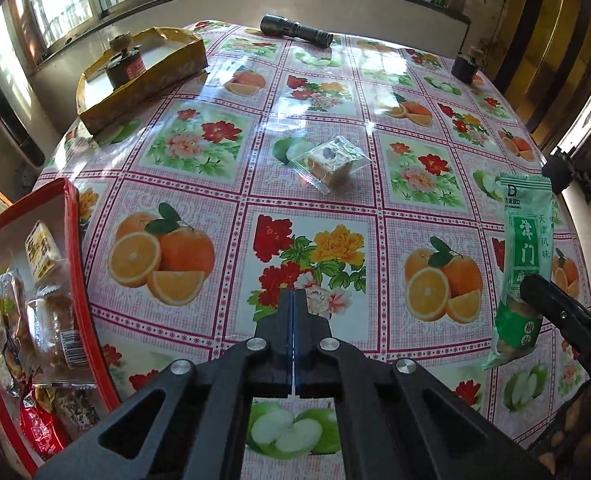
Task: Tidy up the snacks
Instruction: 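Carry both snacks over the red tray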
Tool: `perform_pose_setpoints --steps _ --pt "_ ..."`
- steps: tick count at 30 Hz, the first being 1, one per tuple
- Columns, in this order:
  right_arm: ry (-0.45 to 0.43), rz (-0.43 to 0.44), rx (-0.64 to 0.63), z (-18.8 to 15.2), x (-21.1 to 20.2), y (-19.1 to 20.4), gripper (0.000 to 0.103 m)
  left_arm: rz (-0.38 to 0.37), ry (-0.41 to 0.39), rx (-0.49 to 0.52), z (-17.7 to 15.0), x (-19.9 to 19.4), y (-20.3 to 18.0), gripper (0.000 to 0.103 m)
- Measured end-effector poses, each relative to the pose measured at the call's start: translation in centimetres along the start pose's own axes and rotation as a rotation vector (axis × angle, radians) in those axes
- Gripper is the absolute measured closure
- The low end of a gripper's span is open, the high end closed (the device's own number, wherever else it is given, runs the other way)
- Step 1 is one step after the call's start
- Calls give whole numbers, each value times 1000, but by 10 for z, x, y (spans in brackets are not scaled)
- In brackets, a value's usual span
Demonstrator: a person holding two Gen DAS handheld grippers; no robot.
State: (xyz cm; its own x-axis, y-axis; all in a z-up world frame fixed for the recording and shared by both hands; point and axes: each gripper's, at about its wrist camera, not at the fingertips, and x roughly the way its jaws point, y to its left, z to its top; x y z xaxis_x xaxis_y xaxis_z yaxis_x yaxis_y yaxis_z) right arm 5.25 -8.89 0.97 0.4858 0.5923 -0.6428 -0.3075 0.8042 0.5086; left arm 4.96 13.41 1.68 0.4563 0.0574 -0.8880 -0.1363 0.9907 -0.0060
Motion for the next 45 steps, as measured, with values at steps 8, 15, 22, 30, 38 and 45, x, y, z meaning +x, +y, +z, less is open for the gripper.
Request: perform_pose_setpoints --steps 8,15,22,30,38,45 --pt "-3 36 20 -2 -4 3 78 114 -65 158 39 22 -22 44" --pt "-17 54 56 -2 -8 -6 79 171 -38 272 93 82 -40 42" --pt "-12 54 84 2 -3 -19 79 108 -51 368 107 97 -62 40" --pt "-15 54 87 5 0 -20 79 58 -24 347 102 105 -67 71" --pt "-24 75 72 6 -3 -12 79 70 -21 170 74 65 -38 71" --pt "-18 102 44 2 -3 4 78 255 -111 50 23 3 -10 71"
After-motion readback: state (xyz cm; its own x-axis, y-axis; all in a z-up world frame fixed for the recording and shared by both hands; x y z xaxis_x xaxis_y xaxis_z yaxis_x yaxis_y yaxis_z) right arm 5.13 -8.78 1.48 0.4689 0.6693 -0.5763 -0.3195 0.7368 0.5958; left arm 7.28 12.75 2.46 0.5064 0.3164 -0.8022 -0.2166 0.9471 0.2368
